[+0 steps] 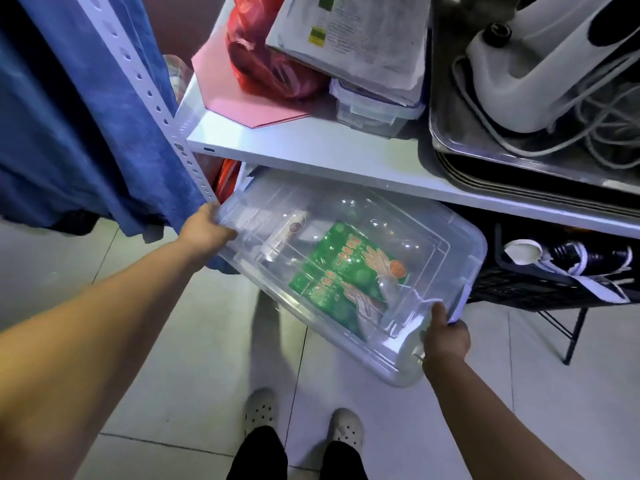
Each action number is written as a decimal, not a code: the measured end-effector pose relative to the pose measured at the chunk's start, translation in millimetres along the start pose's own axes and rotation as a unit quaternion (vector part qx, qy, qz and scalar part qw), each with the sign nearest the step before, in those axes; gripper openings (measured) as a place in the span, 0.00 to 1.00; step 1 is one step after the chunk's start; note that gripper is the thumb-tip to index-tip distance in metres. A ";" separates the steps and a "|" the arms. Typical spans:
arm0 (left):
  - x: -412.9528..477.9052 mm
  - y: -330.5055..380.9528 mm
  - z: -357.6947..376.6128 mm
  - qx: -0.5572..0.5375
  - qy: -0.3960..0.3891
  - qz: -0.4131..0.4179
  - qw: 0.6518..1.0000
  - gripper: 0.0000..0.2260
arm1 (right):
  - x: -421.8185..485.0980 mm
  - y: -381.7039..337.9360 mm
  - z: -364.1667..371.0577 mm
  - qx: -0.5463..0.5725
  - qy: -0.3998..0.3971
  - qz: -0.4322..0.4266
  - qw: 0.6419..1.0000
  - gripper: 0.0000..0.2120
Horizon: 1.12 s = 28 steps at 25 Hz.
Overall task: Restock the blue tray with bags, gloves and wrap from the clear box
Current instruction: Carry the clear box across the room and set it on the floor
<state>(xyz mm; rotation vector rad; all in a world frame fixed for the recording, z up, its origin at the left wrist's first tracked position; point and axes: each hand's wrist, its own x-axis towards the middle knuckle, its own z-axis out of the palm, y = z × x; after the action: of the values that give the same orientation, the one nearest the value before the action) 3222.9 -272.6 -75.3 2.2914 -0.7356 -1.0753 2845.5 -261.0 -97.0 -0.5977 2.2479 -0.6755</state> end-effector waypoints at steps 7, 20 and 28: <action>-61.6 -3.4 54.2 -0.263 -0.158 -0.104 0.946 0.07 | -43.3 -18.9 50.4 0.088 0.045 0.077 0.992 0.24; -11.2 -26.7 20.6 -0.222 -0.030 -0.017 0.974 0.15 | -33.0 -68.2 91.2 0.204 -0.139 0.065 0.967 0.13; -3.8 -40.0 13.9 -0.324 -0.017 -0.138 0.936 0.07 | -32.7 -80.8 104.3 0.176 -0.140 0.060 0.973 0.05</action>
<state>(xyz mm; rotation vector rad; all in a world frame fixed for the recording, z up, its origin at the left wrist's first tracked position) 3220.0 -243.9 -106.5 1.8251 -0.0318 -1.2534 2960.5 -333.4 -95.3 -0.3522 1.8303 -0.8453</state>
